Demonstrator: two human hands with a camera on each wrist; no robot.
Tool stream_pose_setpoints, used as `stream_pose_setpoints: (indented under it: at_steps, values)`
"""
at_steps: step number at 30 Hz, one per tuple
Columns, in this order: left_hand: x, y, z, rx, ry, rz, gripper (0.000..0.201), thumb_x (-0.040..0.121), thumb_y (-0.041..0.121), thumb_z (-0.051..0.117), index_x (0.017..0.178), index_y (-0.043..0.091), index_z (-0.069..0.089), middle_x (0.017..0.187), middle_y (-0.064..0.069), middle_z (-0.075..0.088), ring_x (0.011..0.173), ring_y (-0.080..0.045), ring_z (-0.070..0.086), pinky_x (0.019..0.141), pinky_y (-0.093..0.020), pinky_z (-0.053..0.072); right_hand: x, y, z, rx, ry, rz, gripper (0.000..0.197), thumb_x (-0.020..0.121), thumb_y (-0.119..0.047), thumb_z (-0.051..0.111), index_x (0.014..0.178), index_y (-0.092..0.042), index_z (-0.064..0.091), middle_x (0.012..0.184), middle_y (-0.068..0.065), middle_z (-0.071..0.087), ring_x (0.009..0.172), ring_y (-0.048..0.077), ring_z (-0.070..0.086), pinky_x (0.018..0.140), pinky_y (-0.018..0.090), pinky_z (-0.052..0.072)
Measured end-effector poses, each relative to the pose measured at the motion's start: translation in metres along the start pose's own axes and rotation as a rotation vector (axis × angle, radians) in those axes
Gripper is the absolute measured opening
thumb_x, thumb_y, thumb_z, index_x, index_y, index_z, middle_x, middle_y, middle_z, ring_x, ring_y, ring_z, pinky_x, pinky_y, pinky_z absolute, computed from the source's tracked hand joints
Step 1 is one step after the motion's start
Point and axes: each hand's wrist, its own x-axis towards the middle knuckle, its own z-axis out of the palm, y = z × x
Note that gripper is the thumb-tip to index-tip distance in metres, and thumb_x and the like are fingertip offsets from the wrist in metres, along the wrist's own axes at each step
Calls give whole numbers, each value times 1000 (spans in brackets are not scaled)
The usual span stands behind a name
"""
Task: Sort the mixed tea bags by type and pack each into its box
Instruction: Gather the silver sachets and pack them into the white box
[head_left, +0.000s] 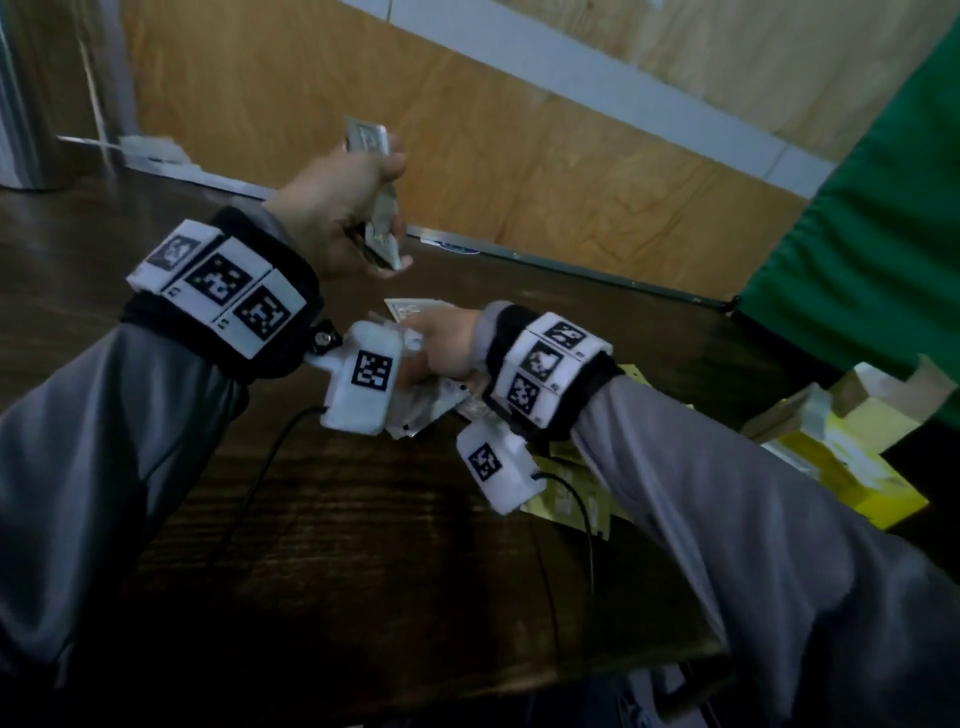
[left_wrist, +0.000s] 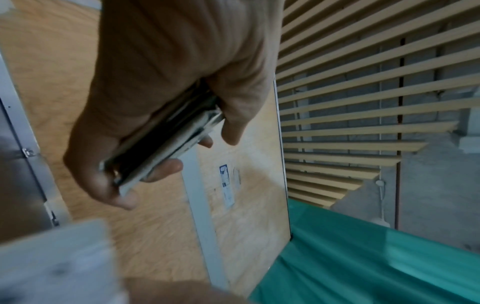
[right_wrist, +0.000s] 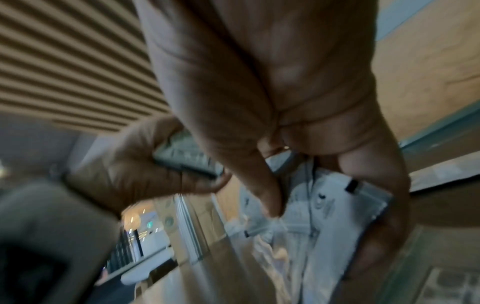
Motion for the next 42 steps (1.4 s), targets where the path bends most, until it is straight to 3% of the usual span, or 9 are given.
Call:
stream_pose_setpoints:
  at_steps: [4, 7, 14, 17, 20, 25, 33, 37, 42]
  values:
    - [1, -11, 14, 139, -56, -44, 41, 86, 61, 53, 96, 22, 50, 70, -1, 46, 58, -14, 51, 75, -44, 56, -32, 36, -17, 397, 80, 171, 15, 92, -10, 54, 107, -9, 57, 87, 14, 63, 58, 20, 59, 47, 28, 46]
    - [2, -21, 22, 190, -47, -70, 51, 84, 69, 45, 87, 17, 47, 72, -5, 51, 57, -17, 55, 62, -36, 56, -58, 59, -23, 579, 188, 239, 23, 92, -4, 50, 114, -4, 56, 110, 26, 64, 85, 38, 64, 68, 45, 50]
    - [-8, -50, 39, 201, -243, -116, 14, 98, 25, 48, 112, 23, 51, 87, -13, 65, 64, -22, 62, 55, -36, 57, -97, 79, -22, 1032, 409, 152, 28, 88, 0, 58, 116, -5, 61, 92, 13, 69, 73, 21, 66, 64, 38, 56]
    - [-12, -55, 48, 100, -346, -138, 29, 100, 32, 44, 125, 24, 54, 84, -7, 72, 63, -22, 70, 48, -36, 58, -99, 78, -19, 1135, 469, 150, 25, 84, 0, 64, 108, -4, 62, 79, 8, 70, 62, 16, 68, 55, 32, 58]
    - [-17, -55, 51, 114, -395, -121, 45, 93, 55, 42, 116, 22, 60, 80, -7, 73, 58, -21, 70, 42, -27, 52, -101, 75, -18, 1166, 508, 178, 17, 83, -4, 67, 100, -4, 64, 76, 7, 69, 55, 12, 66, 45, 22, 50]
    - [-24, -63, 60, 154, -448, -107, 24, 91, 32, 58, 95, 9, 63, 71, -8, 73, 55, -18, 69, 45, -25, 54, -95, 66, -12, 1217, 572, 136, 23, 77, -7, 74, 98, -2, 66, 69, 4, 69, 48, 9, 61, 41, 16, 42]
    - [-22, -55, 59, -94, -342, -129, 19, 96, 15, 49, 94, 1, 61, 75, -13, 72, 63, -21, 70, 58, -32, 59, -100, 68, -17, 1179, 507, 155, 58, 68, 3, 76, 122, -6, 58, 102, 11, 70, 83, 19, 68, 68, 28, 57]
    - [-19, -48, 52, -202, -269, -93, 20, 97, 6, 38, 95, -1, 56, 77, -13, 70, 68, -24, 68, 62, -35, 58, -110, 80, -22, 1157, 721, 175, 48, 70, 7, 74, 115, 2, 60, 95, 15, 69, 62, 14, 68, 46, 21, 52]
    - [-16, -54, 54, -209, -272, -66, 57, 92, -5, 36, 131, 36, 42, 111, -15, 57, 78, -31, 64, 49, -43, 58, -118, 87, -25, 1201, 897, 65, 35, 74, 11, 69, 107, 3, 60, 72, 1, 72, 60, 12, 69, 54, 28, 58]
